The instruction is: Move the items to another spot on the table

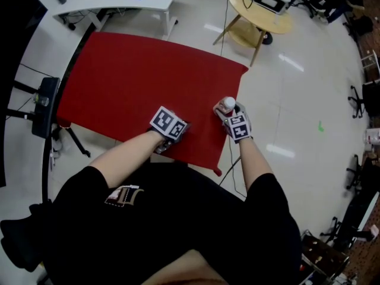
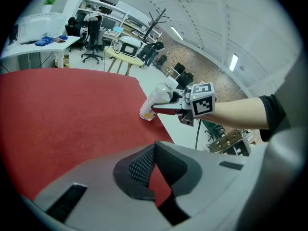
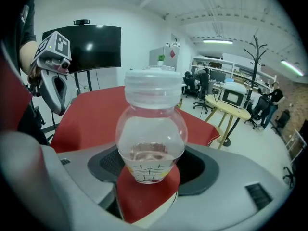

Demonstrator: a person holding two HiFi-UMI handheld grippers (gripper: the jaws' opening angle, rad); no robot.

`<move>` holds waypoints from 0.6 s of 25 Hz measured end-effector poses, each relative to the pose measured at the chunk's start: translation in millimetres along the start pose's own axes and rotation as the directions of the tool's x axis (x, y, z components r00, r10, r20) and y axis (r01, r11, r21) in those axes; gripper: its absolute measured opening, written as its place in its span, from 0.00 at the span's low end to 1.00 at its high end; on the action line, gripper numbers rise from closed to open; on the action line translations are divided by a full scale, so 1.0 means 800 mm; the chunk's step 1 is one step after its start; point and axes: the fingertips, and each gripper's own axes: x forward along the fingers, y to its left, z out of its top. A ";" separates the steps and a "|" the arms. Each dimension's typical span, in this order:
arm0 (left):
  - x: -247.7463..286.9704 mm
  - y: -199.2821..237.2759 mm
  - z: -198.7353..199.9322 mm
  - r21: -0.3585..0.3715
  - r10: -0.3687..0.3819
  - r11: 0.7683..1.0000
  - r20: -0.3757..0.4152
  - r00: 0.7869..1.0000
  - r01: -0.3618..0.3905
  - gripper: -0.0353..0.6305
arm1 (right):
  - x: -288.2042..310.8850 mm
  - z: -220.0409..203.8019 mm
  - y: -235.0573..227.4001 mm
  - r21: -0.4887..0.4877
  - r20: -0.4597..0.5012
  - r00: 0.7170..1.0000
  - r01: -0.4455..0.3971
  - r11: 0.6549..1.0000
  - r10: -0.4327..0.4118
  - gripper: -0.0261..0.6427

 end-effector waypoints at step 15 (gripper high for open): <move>-0.067 0.027 -0.007 0.057 -0.060 0.997 0.020 0.998 0.059 0.04 | -0.071 -0.035 0.024 0.198 -0.075 0.985 0.170 0.965 -0.158 0.57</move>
